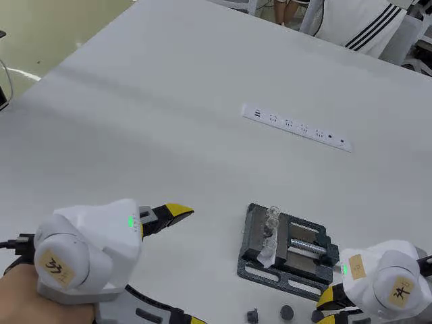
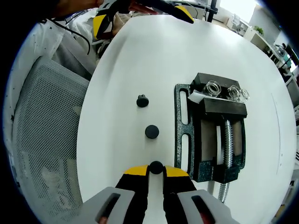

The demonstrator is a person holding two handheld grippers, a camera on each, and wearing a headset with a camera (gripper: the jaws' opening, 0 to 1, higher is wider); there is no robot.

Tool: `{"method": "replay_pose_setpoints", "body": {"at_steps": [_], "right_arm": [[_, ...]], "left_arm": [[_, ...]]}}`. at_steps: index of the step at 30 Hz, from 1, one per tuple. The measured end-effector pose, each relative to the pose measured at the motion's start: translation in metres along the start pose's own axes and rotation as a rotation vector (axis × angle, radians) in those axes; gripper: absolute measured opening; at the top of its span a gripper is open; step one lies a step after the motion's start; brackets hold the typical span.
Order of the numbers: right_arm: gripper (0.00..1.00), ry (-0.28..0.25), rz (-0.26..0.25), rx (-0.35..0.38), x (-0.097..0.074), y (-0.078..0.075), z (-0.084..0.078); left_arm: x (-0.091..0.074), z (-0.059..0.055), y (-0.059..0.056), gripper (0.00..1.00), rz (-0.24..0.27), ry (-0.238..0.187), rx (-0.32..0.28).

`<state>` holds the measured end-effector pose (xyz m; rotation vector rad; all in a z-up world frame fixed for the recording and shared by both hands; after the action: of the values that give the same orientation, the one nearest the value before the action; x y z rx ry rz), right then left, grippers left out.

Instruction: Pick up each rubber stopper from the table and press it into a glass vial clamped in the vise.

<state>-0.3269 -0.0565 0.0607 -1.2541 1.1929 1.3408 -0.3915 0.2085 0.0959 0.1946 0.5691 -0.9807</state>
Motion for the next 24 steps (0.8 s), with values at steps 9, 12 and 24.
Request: {"method": "replay_pose_setpoints", "body": {"at_steps": [9, 12, 24], "right_arm": [[0.06, -0.006, 0.003, 0.016, -0.010, 0.001, -0.002], [0.06, -0.022, 0.007, 0.035, -0.020, 0.001, 0.000], [0.06, -0.079, -0.004, 0.082, -0.061, -0.021, 0.019]], "left_arm": [[0.002, 0.001, -0.002, 0.98, -0.007, 0.002, 0.005], [0.003, 0.001, -0.002, 0.98, -0.009, 0.000, 0.006], [0.004, 0.000, -0.002, 0.98, -0.014, -0.003, 0.009]]}}
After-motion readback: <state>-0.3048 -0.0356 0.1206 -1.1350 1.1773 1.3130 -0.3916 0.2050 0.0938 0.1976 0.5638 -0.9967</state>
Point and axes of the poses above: the centre of the closed fingertips' face, and the gripper's own axes: x roughly forward along the fingers, y roughly to its left, z roughly out of its top, the point moved 9 cm from there along -x, roughly backward along the fingers, and after that the axes turned 13 degrees about y, right-handed, at the moved point
